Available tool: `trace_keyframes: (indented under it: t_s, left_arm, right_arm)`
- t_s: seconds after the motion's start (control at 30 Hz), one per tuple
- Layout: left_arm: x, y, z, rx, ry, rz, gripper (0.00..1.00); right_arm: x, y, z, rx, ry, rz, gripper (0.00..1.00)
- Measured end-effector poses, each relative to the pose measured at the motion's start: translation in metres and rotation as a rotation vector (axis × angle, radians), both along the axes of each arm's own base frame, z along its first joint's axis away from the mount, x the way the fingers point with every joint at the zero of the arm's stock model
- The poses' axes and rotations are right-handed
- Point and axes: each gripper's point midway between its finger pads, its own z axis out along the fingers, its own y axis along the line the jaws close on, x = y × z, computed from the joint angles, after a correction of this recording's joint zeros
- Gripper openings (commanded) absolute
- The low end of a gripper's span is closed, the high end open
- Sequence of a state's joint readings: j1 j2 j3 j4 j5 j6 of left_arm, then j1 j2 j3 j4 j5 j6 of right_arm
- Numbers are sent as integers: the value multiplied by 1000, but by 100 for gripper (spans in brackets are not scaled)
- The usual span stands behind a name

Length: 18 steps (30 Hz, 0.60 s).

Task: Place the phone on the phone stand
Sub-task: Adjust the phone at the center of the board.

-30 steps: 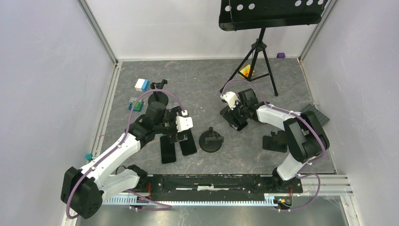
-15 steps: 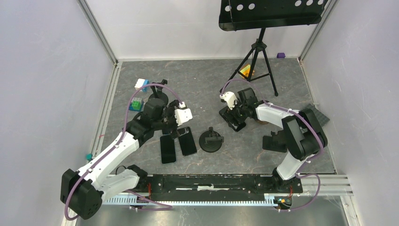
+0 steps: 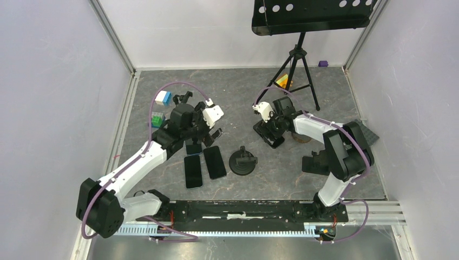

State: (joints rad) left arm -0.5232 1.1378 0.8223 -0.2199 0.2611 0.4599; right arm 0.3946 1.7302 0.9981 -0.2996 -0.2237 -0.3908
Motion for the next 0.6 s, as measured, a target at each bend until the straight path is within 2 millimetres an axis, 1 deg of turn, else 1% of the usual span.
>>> trace_keyframes:
  t_s: [0.17,0.27,0.47,0.6]
  left_arm:
    - [14,-6,-7,-45,48,70,100]
    - [26,-12,-10,-69,85,119,100]
    - [45,-23,-18,-111,152,167,100]
    - [53,-35,-28,-136,210,178,100]
  right_arm:
    - [5,1,5,8,-7,-3,35]
    - [5,2,7,15,-7,-2,33]
    - [4,5,7,27,-2,0,33]
    - [4,5,7,39,6,-4,34]
